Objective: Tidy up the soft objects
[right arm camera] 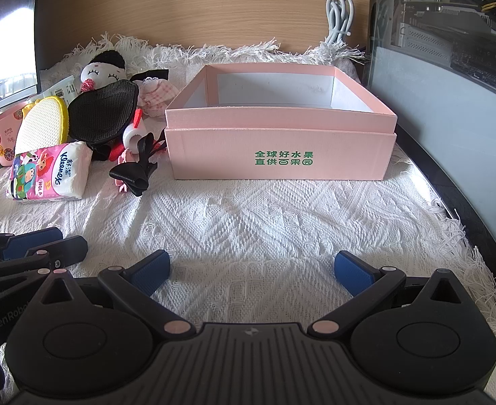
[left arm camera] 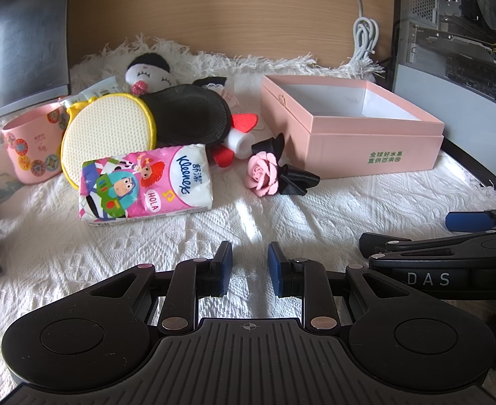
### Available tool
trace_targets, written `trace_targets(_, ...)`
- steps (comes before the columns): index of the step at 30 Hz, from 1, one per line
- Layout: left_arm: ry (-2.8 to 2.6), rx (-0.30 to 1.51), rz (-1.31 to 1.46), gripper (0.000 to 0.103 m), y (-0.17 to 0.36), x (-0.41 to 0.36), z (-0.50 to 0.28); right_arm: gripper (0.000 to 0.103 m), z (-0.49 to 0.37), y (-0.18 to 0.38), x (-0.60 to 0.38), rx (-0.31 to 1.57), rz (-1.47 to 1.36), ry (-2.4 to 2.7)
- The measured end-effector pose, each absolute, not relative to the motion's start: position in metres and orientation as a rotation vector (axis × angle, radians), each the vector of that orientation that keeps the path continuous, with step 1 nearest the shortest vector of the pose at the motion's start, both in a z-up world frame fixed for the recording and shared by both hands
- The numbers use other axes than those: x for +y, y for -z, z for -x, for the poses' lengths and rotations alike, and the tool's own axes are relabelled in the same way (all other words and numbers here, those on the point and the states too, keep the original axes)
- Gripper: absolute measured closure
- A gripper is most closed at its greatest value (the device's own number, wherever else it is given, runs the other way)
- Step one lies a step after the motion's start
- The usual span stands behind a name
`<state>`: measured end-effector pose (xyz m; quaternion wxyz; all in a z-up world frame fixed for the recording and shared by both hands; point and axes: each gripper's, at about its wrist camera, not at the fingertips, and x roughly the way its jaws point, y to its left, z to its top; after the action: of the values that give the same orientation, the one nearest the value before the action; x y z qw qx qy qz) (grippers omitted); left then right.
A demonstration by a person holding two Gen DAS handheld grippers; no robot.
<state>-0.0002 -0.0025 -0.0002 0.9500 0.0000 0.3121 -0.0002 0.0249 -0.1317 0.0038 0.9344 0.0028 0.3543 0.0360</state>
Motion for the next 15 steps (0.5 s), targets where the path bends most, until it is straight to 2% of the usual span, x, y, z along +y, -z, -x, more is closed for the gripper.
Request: trace_targets(15, -0.002, 0.633, -0.008, 0.077, -0.0006, -0.0023, -0.0003, 0.0, -0.028, -0.0067, -0.1351, 0.757, -0.006, -0.099)
